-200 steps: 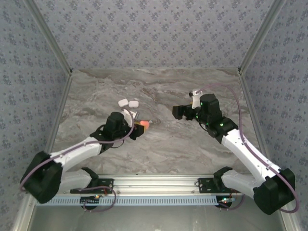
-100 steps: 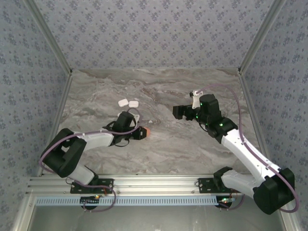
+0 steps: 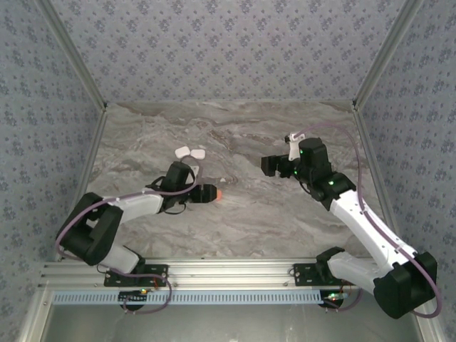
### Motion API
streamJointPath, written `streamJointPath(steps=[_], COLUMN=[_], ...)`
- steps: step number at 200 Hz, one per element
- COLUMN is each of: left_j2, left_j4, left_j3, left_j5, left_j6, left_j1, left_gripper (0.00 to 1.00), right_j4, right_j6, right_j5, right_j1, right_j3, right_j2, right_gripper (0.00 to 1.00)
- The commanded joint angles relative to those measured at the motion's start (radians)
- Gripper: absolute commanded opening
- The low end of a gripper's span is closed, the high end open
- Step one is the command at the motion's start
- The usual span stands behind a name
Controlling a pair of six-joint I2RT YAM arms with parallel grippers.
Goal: Insert the wireless bluetooth earbuds into the charging case
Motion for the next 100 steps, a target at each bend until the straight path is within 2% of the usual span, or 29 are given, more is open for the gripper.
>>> streamJointPath(steps=[1,26,40,54,75,100], left_j2=[-0.101,-0.236,-0.322,-0.401,-0.486,-0.537], left_j4=[-0.046,-0.07,-0.07,-0.077,-0.063,0.046], left_j3=[0.042,0.028,0.005,-0.016,-0.059,-0.144], left_j5=[-0.055,-0.194,-0.311,-0.435,-0.615,-0.753], left_j6=[0.046,0.092,0.116,0.133,0.166,0.271], left_j1=[0.021,0.039,0.053,0.077,0.133,0.193], left_gripper=[0.85,0.93,0.99,0.99,0.99,0.99], right_j4=[-0.067,-0.058,-0.018,0.038,0.187,0.303], right_j6=[-0.053,-0.022,0.005,0.076,0.086,0.066], right_j5=[0.083,0.249,0.357,0.445,0.446,0.474], right_j1=[-0.041,-0.092,-0.132,-0.188,-0.294,-0.365], right_j3=[0.031,-0.017,-0.086,-0.166,-0.312,-0.43], right_j2=[-0.058,-0.144,-0.2,-0.247,-0.281,-0.243], right_gripper=[1.0,1.0,1.0,1.0,1.0,1.0])
